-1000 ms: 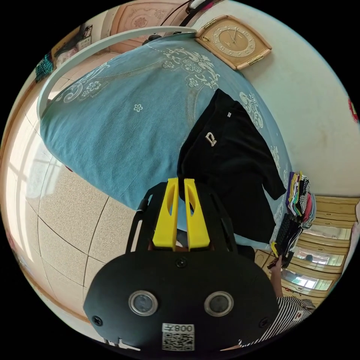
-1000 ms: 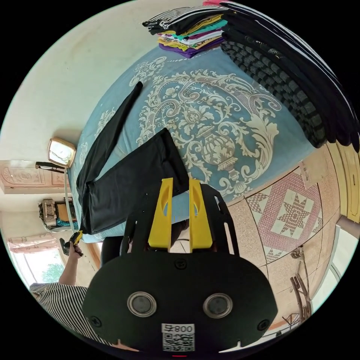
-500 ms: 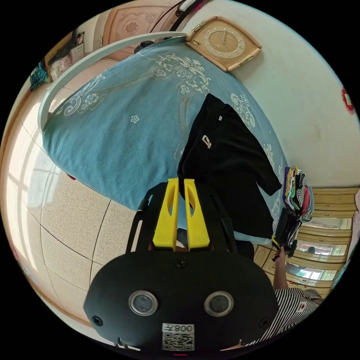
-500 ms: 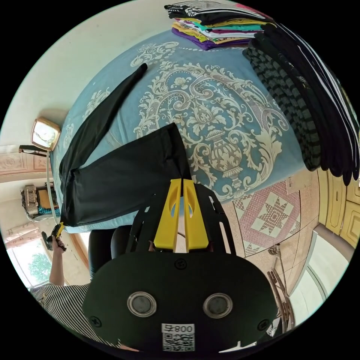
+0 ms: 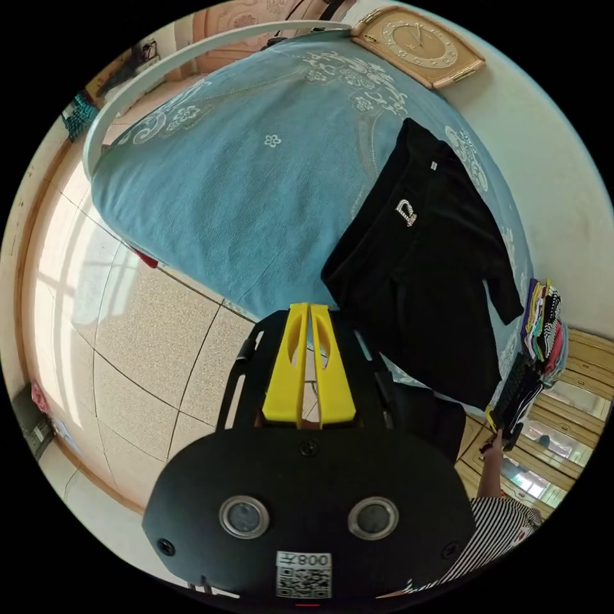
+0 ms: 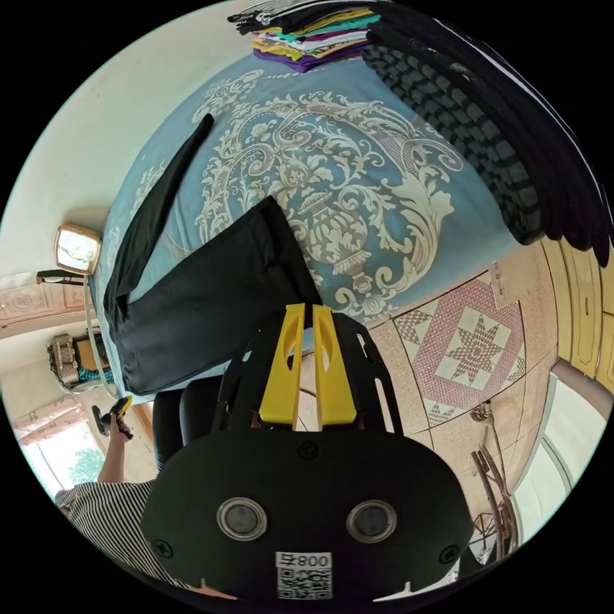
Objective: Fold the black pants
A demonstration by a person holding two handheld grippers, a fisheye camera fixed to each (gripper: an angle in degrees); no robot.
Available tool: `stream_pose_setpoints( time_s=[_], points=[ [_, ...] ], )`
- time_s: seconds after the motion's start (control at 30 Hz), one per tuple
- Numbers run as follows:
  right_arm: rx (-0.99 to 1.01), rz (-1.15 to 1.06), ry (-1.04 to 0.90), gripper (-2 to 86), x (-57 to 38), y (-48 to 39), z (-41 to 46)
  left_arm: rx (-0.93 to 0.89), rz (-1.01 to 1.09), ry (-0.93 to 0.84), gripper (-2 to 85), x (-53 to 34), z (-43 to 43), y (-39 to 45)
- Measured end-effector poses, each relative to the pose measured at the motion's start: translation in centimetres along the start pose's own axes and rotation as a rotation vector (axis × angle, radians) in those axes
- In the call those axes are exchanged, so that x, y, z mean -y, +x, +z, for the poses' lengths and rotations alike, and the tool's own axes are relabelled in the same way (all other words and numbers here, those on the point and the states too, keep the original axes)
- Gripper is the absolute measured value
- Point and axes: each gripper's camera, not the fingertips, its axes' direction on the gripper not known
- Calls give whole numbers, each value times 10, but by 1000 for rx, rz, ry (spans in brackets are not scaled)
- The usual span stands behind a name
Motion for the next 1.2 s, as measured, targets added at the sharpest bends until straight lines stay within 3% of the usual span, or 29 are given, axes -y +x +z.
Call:
stream_pose_setpoints(
  time_s=[0.17,0.43,0.67,0.83,0.93,0.97,1.03,1.2],
  points=[
    [86,26,121,28,1,16,-30,-169,140,166,25,37,11,8],
    [241,-189,196,60,94,-68,-38,-445,641,44,68,149,119,175],
    [321,-226,171,71,194,-112,-23,-369,1032,-73,84,216,229,337],
    [363,-251,155,70,218,-127,-9,-372,1229,-148,89,219,300,407],
    [398,-273,156,62,227,-135,-7,-218,1339,-171,80,214,345,428],
    [412,-289,153,58,230,-140,-8,-151,1357,-79,53,217,351,427],
    [436,-332,155,48,235,-152,-13,-163,1340,-89,31,232,359,422],
    [517,-618,146,29,238,-234,-36,-422,986,-47,15,306,361,356]
  ],
)
